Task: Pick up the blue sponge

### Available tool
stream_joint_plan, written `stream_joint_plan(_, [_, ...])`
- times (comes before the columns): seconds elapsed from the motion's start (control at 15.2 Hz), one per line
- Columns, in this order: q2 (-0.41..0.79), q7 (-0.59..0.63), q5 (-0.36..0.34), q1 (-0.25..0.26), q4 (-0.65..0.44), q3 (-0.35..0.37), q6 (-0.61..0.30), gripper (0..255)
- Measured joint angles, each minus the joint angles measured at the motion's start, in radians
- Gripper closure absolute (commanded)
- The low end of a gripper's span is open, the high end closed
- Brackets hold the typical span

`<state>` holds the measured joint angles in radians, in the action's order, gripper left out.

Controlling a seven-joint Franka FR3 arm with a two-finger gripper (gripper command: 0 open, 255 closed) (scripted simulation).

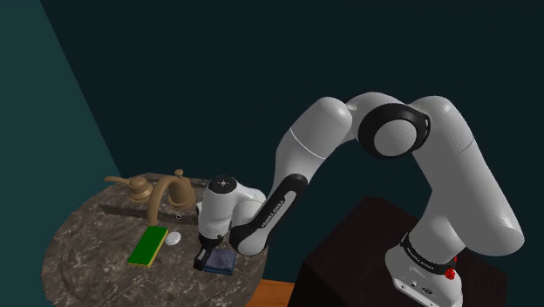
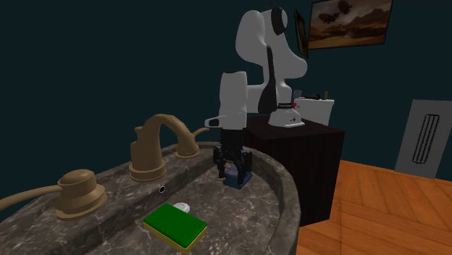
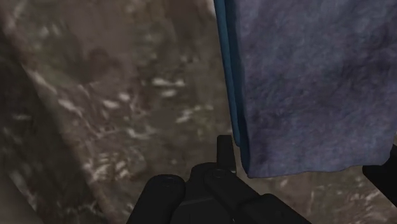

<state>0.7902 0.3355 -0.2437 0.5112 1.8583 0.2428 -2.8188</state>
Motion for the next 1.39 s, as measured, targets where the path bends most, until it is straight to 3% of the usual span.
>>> stream_joint_plan(0.4, [-0.005,-0.001,0.001,-0.002,0.002,0.002,0.005,255])
stream_joint_plan(1.39, [-0.164,-0.021,0.041,-0.047,0.052,0.060,0.118,255])
